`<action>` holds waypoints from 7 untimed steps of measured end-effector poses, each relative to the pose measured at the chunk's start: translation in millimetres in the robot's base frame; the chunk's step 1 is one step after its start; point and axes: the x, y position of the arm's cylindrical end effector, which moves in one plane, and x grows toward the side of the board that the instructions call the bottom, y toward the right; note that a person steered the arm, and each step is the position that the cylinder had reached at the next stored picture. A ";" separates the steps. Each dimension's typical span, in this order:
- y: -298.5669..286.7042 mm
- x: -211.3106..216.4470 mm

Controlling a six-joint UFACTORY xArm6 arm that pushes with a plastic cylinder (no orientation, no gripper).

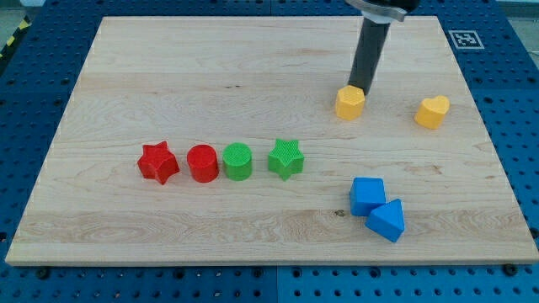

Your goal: Push the hexagon right beside the green star

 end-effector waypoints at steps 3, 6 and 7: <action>-23.3 14.2; -20.9 58.0; -19.4 78.2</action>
